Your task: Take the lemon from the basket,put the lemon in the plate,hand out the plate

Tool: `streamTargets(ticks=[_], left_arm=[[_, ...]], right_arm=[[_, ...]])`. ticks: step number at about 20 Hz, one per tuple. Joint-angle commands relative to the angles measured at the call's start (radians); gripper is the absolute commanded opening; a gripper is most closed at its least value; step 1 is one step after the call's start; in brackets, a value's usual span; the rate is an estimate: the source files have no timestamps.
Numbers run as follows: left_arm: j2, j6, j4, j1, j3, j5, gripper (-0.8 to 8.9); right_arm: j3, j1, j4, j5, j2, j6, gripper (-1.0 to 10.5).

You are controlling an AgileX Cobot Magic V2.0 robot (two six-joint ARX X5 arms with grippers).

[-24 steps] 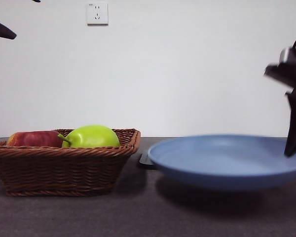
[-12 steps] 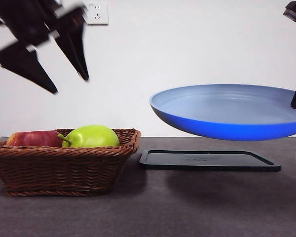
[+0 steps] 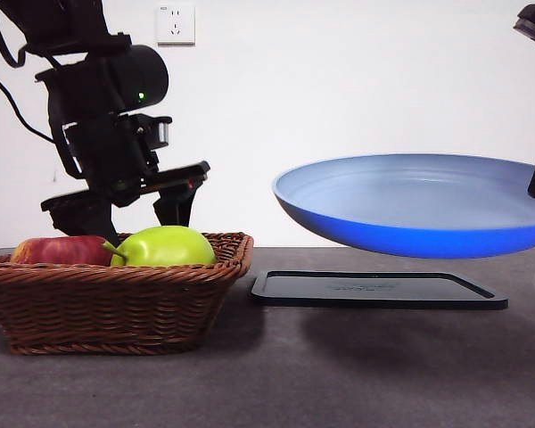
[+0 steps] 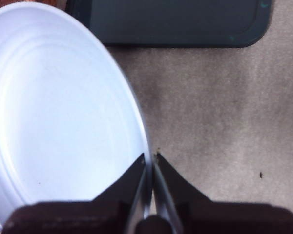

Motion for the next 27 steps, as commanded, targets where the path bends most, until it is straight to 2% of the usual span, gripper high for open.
streamTargets(ticks=[1,4,6,8,11,12,14,17,19,22,24,27], left_arm=[[0.042,0.002,0.000,-0.010,0.014,-0.001,3.78],[0.042,0.012,-0.006,-0.010,0.014,-0.002,3.53],[0.042,0.053,-0.006,-0.009,0.015,-0.001,2.01],[0.015,0.062,-0.027,-0.003,0.018,0.001,1.91],[-0.155,0.086,-0.054,-0.003,0.018,0.006,1.91],[-0.230,0.089,-0.064,-0.003,0.018,0.048,1.91],[-0.390,0.087,-0.060,-0.024,0.018,0.192,1.91],[-0.515,0.066,-0.013,-0.169,0.018,0.233,1.91],[-0.498,0.057,-0.004,-0.301,0.018,0.199,1.91],[-0.425,0.058,0.005,-0.461,0.018,0.028,1.91],[-0.365,0.058,0.028,-0.515,0.018,-0.032,1.91],[-0.271,0.058,0.067,-0.571,0.018,-0.032,1.91]], right_arm=[[0.014,0.002,0.014,-0.004,0.008,-0.004,0.0],[0.014,0.002,0.014,-0.004,0.008,-0.004,0.0],[0.014,0.002,0.015,-0.004,0.008,-0.004,0.0],[0.014,0.002,0.016,-0.005,0.008,-0.003,0.0],[0.014,0.002,0.021,-0.005,0.009,0.012,0.0],[0.014,0.002,0.021,-0.006,0.010,0.026,0.0],[0.014,0.003,0.021,-0.011,0.019,0.068,0.0],[0.014,0.034,0.020,-0.012,0.048,0.079,0.0],[0.014,0.072,0.018,-0.012,0.061,0.079,0.0],[0.014,0.102,0.018,-0.012,0.064,0.079,0.0],[0.014,0.103,0.000,-0.013,0.064,0.079,0.0],[0.014,0.103,-0.025,-0.012,0.064,0.074,0.0]])
